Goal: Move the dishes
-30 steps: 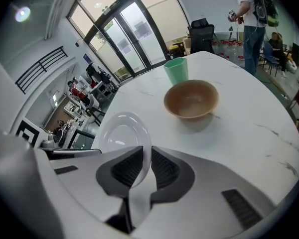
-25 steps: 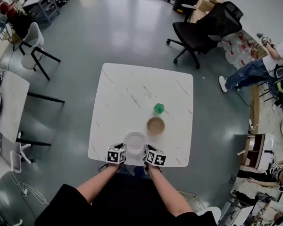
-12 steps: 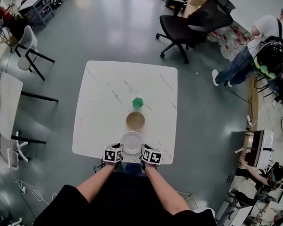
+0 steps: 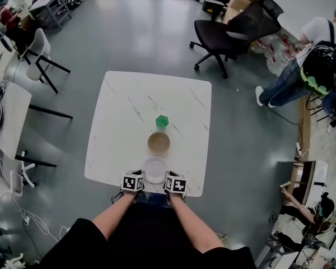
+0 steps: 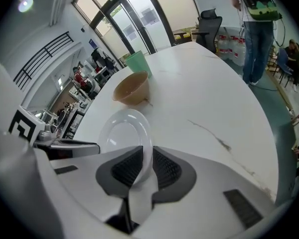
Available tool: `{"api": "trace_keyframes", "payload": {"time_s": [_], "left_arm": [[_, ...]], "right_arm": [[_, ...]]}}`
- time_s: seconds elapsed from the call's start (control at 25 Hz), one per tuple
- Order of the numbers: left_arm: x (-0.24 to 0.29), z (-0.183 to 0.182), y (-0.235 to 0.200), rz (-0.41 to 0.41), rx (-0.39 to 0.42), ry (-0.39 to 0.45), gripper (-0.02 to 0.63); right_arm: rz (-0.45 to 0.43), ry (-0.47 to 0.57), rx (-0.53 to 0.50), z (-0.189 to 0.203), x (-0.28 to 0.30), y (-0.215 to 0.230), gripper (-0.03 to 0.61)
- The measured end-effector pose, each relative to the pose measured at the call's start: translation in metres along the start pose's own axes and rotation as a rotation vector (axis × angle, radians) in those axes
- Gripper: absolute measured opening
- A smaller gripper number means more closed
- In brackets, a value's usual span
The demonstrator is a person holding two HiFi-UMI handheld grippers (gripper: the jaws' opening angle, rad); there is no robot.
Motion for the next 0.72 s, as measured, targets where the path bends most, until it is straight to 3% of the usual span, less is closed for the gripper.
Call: {"api": "trace_keyframes", "payload": {"time_s": [0.44,0.72], "left_arm": [[0.000,0.000,-0.003,0.003,0.083,-0.003,0.080],[-0.024,-0.008,-0.006,0.001,0.036,0.120,0.080]], "right_arm": [[0.003,0.030,-0.062,-0.005,-0.005,0.007,0.075],[-0.037,0.145,-0.175,-0.024,-0.030,-0.004,0.078]]}}
Point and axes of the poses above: the fingertips, and each gripper's own axes: x forward along the fingers, y to its right, z out of its underside, the point moved 3 cm from there along -x, backward along the fingers, and after that the axes turned 3 degrees about y, right-handed, at the moved point
